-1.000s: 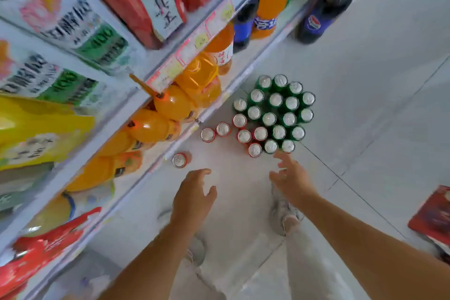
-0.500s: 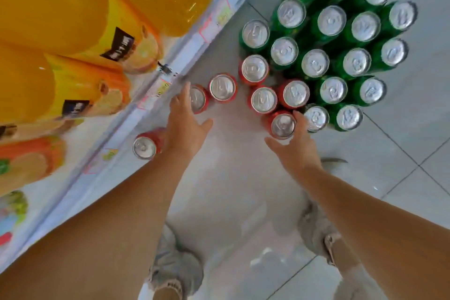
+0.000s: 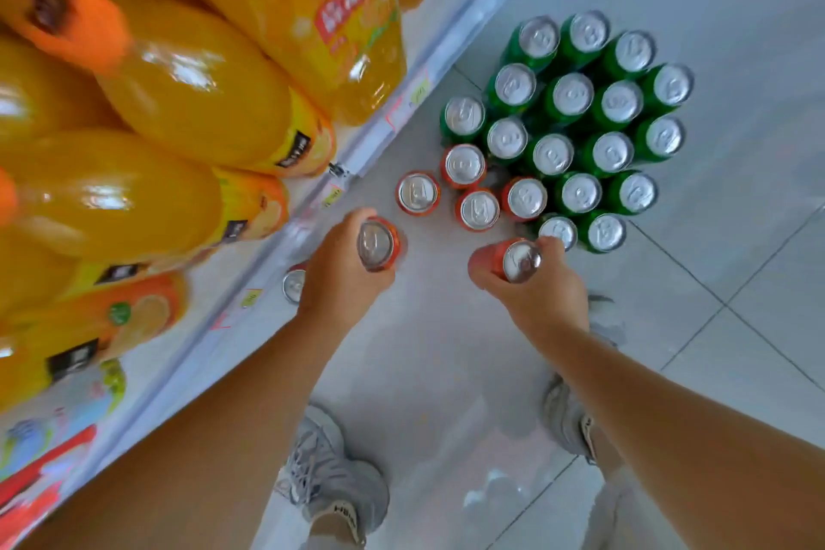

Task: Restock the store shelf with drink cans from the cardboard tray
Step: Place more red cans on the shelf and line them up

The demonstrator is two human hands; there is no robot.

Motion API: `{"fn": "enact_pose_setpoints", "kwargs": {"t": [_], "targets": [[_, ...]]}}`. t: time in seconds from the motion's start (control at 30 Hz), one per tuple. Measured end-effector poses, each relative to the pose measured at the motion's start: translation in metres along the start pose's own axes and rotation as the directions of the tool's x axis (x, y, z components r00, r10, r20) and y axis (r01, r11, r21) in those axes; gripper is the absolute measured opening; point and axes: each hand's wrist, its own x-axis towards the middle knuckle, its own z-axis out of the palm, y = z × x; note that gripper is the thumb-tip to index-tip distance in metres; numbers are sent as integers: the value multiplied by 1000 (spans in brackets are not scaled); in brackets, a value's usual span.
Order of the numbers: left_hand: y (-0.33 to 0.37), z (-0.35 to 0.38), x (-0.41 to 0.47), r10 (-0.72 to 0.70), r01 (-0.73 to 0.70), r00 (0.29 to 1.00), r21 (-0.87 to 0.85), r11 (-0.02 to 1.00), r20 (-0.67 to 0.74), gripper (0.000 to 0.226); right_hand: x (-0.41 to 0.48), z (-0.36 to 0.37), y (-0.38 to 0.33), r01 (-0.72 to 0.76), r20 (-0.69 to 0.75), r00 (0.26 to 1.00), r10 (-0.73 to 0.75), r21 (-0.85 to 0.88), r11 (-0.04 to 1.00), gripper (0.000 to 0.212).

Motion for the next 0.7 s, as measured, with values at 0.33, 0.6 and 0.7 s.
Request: {"fn": "enact_pose_setpoints", "kwargs": {"t": [0.33,0.6,0.7], "targets": [[215,-229,-166,64,-60,994,49,997,-83,71,-220,-230,-131,316,-1,946,-324,233,920,63],[353,-429,-304,217,-219,890,41,975,-400,82,-421,-400,-236,615,-121,776,-619,364,699,59],[384,-481,-358,193,-229,846,-12,973,-497,79,-477,-431,-264,735,-160,653,-740,369,569,62]]}}
